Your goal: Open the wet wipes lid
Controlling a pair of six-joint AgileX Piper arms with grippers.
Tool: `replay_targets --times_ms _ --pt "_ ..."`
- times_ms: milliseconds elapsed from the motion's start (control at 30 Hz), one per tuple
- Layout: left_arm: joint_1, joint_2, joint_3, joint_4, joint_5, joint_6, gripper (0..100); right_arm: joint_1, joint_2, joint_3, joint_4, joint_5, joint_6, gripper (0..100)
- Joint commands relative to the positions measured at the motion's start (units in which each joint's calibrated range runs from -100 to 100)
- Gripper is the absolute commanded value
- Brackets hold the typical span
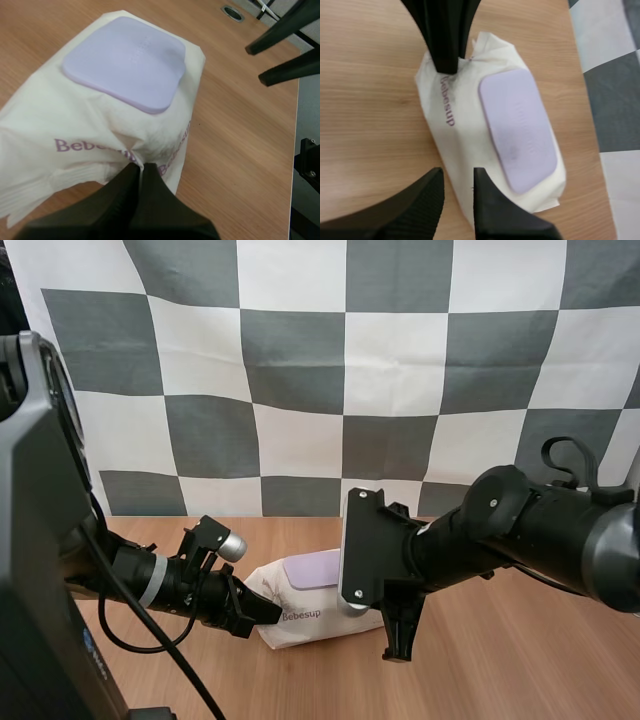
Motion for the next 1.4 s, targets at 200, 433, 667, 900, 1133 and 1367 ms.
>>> replay_targets --times_ms 200,433,667,900,1133,1367 --pt "-0.04 0.1 0.1 0.1 0.0 -1.1 0 3.0 0.1 0.0 3.7 -7.8 -1.7 39" --pt "-0.04 0.1 0.1 0.3 0.0 -1.1 0 4.6 0.1 0.0 2.4 -7.3 -1.7 39" --pt "-0.04 0.1 0.1 0.3 0.0 -1.1 0 4.6 2.0 0.0 -2.1 -7.3 -1.7 43" --pt "-0.04 0.1 0.1 1.5 0.0 -1.2 0 4.6 8.6 0.0 -2.3 -15.7 -1.7 47" --pt "-0.04 0.1 0.1 1.5 0.0 -1.2 0 4.6 12.8 0.0 -2.0 -21.4 -1.7 47" --pt "-0.04 0.1 0.1 1.4 0.0 -1.2 0 5.0 13.4 0.0 -1.7 -25.3 -1.7 47"
